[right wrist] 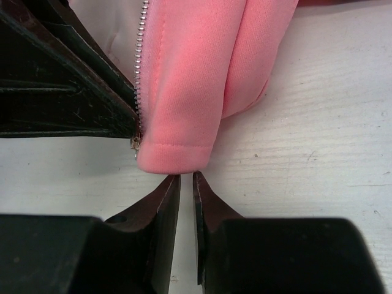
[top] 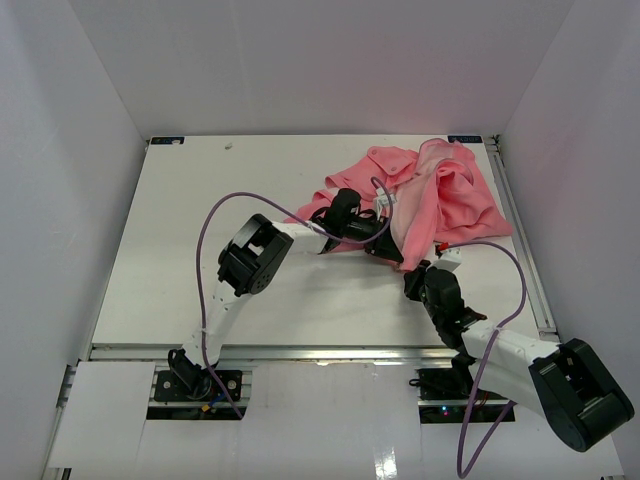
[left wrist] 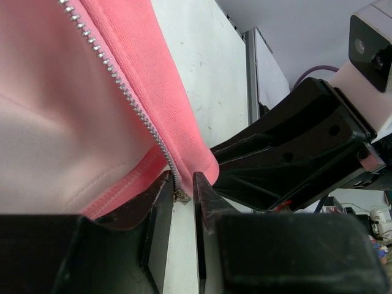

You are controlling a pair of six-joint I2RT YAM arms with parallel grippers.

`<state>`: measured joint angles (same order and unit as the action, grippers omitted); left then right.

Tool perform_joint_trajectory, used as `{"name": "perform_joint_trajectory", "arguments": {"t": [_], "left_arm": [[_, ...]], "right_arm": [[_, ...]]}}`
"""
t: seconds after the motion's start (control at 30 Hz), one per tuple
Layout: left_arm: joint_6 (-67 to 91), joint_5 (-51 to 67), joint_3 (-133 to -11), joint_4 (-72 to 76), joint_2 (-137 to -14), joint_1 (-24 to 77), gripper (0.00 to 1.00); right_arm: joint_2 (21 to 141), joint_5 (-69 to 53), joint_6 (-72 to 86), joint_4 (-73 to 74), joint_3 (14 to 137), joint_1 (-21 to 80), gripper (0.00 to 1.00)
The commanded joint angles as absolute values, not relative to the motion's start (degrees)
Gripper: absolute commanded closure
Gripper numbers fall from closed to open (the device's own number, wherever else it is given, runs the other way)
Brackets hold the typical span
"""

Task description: Zip up the jacket

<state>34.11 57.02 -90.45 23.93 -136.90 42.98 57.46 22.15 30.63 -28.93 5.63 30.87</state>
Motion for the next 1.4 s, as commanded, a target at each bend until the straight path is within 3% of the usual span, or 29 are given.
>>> {"name": "perform_joint_trajectory", "arguments": {"t": [0.0, 0.17, 0.23, 0.73, 0.87, 1.03, 1.2, 1.37], "left_arm": [[34.63, 59.33, -90.36, 26.36, -133.42, 43.16, 0.70], [33.53, 57.97, -92.46, 23.96, -134.16, 43.11, 0.38], [33.01, 57.91, -94.11, 22.80, -134.98, 43.14, 0.34], [34.52, 58.27, -97.09, 22.64, -138.27, 43.07, 0.34], [35.05, 58.87, -95.16, 24.40, -137.56, 43.07, 0.40], [37.74, 61.61, -94.92, 27.41, -137.78, 43.07, 0.65], [39.11, 62.58, -94.57, 29.70, -137.11, 43.07, 0.86], [38.93, 62.70, -94.48, 29.34, -136.53, 43.11, 1.00]], "right_arm": [[56.28, 22.76, 30.40, -31.03, 5.20, 30.94, 0.79], [55.64, 22.63, 30.37, -30.89, 4.83, 30.98, 0.79], [55.56, 22.66, 30.32, -30.85, 4.76, 30.95, 0.79], [54.58, 23.02, 30.15, -30.85, 4.13, 30.95, 0.78], [54.07, 22.44, 30.32, -30.68, 4.21, 30.95, 0.78], [50.49, 21.14, 30.44, -29.03, 4.63, 30.97, 0.76], [43.35, 21.35, 30.93, -24.88, 5.36, 31.03, 0.66], [41.55, 23.11, 31.16, -22.88, 7.64, 30.84, 0.57]]}}
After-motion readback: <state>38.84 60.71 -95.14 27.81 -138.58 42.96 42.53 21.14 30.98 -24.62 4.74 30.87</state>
